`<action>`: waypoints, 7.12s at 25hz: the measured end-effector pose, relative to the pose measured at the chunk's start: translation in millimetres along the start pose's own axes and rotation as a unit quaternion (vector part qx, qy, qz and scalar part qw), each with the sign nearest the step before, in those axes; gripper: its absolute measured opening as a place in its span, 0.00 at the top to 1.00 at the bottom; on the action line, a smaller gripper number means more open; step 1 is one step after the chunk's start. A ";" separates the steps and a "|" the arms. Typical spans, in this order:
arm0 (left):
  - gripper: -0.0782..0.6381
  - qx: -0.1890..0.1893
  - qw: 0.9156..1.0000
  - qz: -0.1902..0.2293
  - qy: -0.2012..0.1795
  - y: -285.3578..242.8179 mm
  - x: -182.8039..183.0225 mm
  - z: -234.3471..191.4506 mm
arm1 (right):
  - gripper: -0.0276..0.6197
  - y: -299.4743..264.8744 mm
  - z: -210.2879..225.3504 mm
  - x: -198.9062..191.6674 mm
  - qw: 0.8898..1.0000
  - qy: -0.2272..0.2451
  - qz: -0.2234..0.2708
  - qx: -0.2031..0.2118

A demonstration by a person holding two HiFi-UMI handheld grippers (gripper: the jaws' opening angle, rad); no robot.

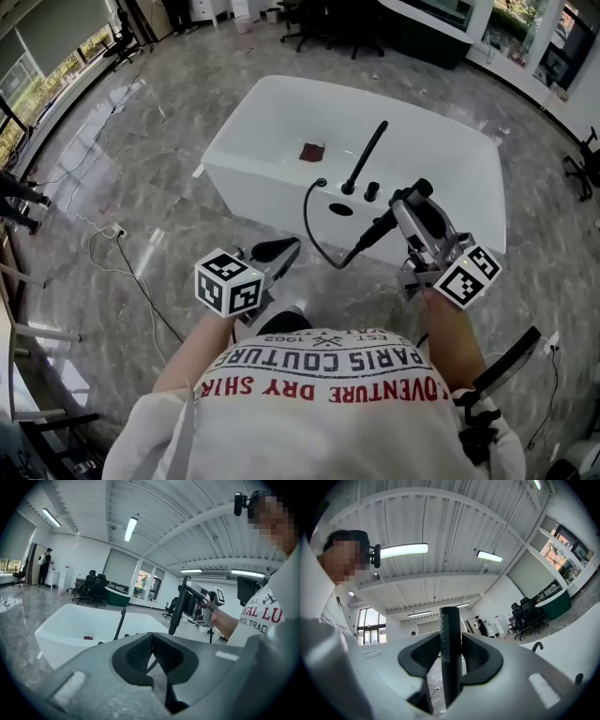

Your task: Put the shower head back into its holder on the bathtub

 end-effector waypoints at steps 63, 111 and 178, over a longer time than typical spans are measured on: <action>0.80 -0.185 0.899 -0.312 -0.246 -269.3 -205.5 -146.3 | 0.74 -119.2 98.7 67.7 0.998 0.023 -0.014 -0.059; 0.81 -0.071 0.939 0.021 -0.335 -208.3 133.7 -166.8 | 0.74 -59.2 107.6 15.1 0.987 0.009 -0.004 -0.161; 0.75 -0.091 0.942 -0.266 -0.185 -321.2 -92.4 -297.8 | 0.74 -80.8 198.9 6.2 0.952 0.018 -0.041 -0.304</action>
Point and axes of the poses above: the fingertips, and each gripper's own axes: y backward along the fingers, z to its right, x out of its top, the point moved 9 cm from there along y, backward along the fingers, and after that the axes turned 6 degrees about z, right-handed, at the moved point
